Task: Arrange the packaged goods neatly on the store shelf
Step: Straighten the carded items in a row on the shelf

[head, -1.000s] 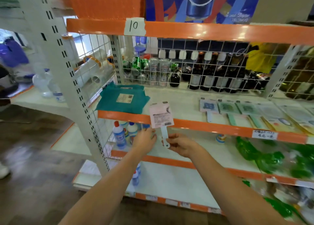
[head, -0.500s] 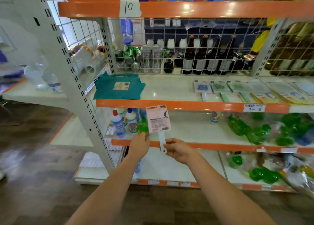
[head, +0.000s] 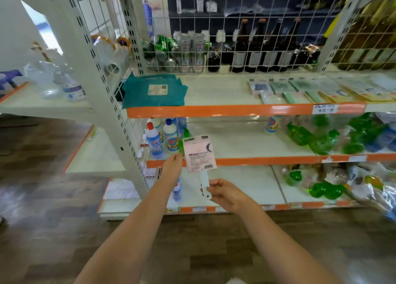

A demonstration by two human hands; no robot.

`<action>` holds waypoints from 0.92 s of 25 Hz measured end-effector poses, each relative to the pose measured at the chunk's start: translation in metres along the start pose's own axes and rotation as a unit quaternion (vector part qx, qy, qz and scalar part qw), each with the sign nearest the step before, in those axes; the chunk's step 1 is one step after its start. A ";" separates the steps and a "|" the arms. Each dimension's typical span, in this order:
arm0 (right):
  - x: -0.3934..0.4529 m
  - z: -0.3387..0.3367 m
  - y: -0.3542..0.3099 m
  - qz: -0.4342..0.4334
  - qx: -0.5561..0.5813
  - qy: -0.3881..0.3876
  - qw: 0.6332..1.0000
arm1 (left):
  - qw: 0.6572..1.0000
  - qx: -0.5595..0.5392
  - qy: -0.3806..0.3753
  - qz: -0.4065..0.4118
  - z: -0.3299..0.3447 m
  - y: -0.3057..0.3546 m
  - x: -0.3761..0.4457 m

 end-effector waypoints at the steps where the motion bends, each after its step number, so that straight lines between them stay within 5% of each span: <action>1: -0.002 0.001 0.004 -0.002 0.002 0.001 1.000 | 0.999 -0.028 -0.007 -0.014 0.001 -0.004 -0.002; 7: -0.009 0.004 0.028 0.010 -0.011 0.029 0.999 | 0.979 -0.181 -0.033 -0.087 0.017 -0.020 -0.020; 17: -0.011 0.001 0.039 0.015 -0.120 0.149 0.981 | 0.981 -0.181 -0.040 -0.054 0.009 -0.022 -0.027; 19: -0.018 0.006 0.030 -0.003 -0.198 0.208 0.958 | 0.983 -0.176 -0.023 -0.051 0.005 -0.021 -0.024; 23: -0.023 0.025 0.007 -0.052 -0.423 0.297 0.855 | 0.990 -0.133 0.009 -0.039 0.002 -0.021 -0.019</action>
Point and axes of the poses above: each hand's wrist, its own x-axis towards the middle knuckle, its own z-axis out of the palm, y = z × x, the point moved 9 cm from there along x, towards the middle knuckle, and after that the axes turned 15 degrees about z, right-handed, at the moved point
